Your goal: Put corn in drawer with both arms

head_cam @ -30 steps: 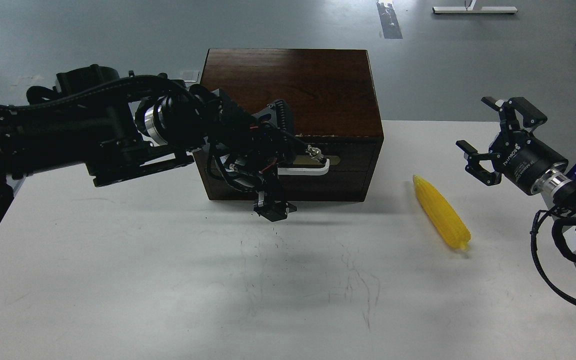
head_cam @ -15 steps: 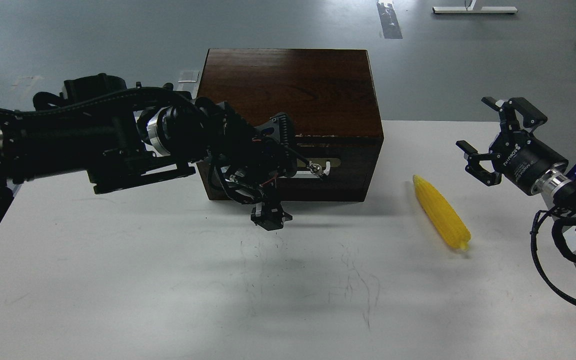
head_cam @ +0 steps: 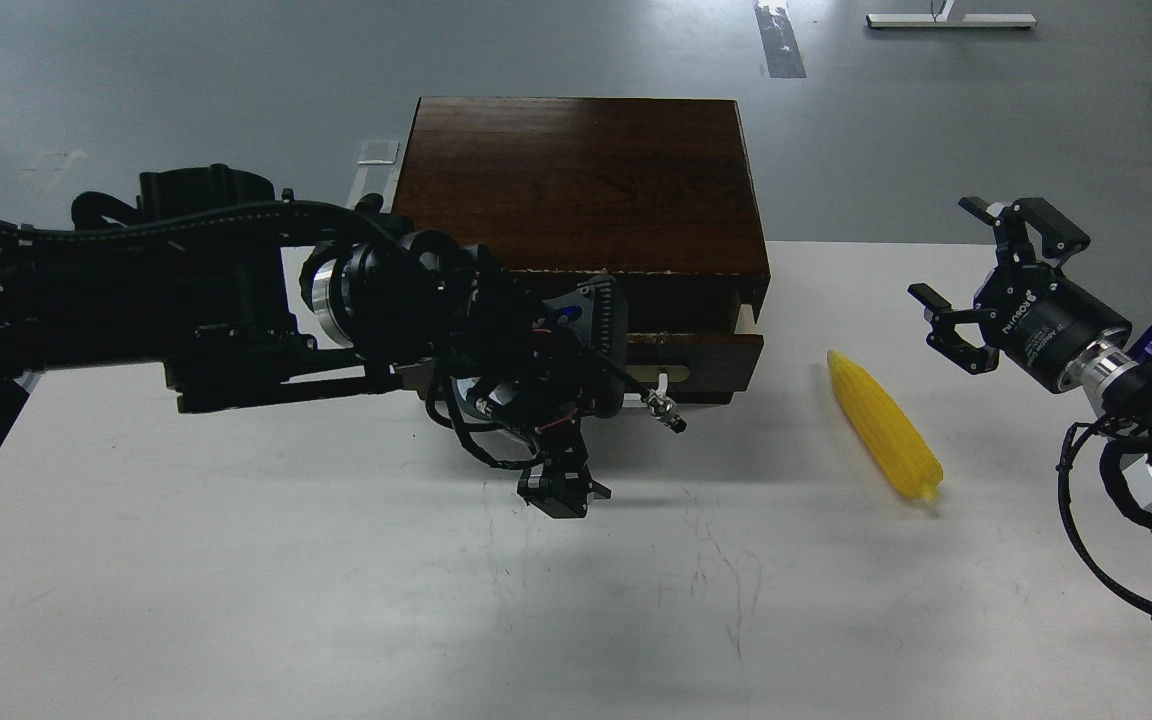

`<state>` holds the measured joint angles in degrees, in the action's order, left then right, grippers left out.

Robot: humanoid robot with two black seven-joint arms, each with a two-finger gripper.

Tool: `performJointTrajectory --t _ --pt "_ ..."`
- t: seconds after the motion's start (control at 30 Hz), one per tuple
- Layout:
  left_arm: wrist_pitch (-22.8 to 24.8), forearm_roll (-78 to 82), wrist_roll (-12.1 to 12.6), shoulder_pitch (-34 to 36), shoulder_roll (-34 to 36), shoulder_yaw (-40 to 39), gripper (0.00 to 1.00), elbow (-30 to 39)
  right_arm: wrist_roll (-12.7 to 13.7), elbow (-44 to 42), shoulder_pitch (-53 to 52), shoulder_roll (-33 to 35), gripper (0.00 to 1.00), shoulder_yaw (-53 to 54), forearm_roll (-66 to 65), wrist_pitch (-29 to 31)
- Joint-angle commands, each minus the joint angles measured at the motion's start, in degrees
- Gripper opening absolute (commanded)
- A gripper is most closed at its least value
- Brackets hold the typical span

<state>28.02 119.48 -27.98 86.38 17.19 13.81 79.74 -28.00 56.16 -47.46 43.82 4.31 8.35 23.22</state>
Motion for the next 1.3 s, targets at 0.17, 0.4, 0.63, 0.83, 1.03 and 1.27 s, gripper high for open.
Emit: performJointTrajectory --t 0.17,0.4,0.63,0.83,1.03,1.27 --pt "-0.02 -0.30 -0.02 0.28 1.71 -0.19 0.98 6.03 0.00 0.00 -0.01 0.04 1.00 0.00 0.00 -0.01" --pt "-0.02 -0.30 -0.02 0.20 2.94 -0.36 0.98 8.50 0.00 0.00 -0.01 0.04 1.00 0.00 0.00 -0.01" --pt "-0.02 -0.30 -0.02 2.04 3.99 -1.15 0.98 8.50 0.00 0.00 -0.01 0.04 1.00 0.00 0.00 -0.01" --pt "-0.02 -3.88 -0.02 3.01 6.27 -5.45 0.98 10.42 0.00 0.00 -0.01 0.12 1.00 0.00 0.00 -0.01" --pt "-0.02 -18.02 -0.02 3.10 12.42 -12.04 0.98 12.81 0.00 0.00 -0.01 0.47 1.00 0.00 0.00 -0.01" --pt "-0.02 -61.74 -0.02 -0.67 18.05 -17.94 0.98 4.57 0.00 0.00 0.17 0.47 1.00 -0.09 -0.18 -0.01"
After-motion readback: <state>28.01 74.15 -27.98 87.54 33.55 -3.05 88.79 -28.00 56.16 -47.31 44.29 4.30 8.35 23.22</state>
